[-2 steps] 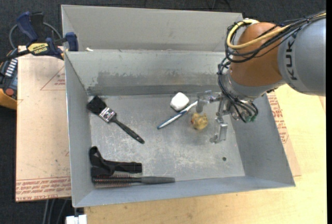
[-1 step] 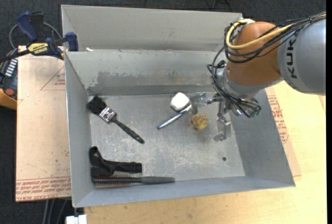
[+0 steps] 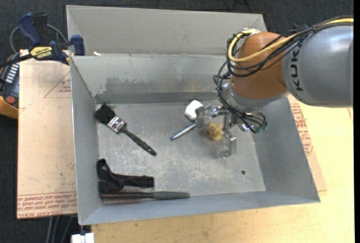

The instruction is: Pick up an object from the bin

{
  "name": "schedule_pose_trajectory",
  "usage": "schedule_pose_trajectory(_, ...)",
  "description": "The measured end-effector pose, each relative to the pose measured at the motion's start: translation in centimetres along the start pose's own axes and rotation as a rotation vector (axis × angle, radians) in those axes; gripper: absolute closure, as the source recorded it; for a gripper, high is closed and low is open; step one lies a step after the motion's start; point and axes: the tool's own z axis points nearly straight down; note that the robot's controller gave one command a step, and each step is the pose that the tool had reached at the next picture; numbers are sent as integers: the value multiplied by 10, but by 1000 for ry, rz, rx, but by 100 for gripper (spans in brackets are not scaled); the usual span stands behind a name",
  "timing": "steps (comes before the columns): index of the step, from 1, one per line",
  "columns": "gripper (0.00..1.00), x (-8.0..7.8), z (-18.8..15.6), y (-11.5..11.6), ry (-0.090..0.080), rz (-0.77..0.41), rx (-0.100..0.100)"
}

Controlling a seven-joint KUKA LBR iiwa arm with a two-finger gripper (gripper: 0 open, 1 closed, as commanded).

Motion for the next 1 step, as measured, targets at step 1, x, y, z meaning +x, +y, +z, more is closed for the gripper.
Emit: schedule_pose_trajectory(1, 0, -27, 14, 25, -3, 111, 2)
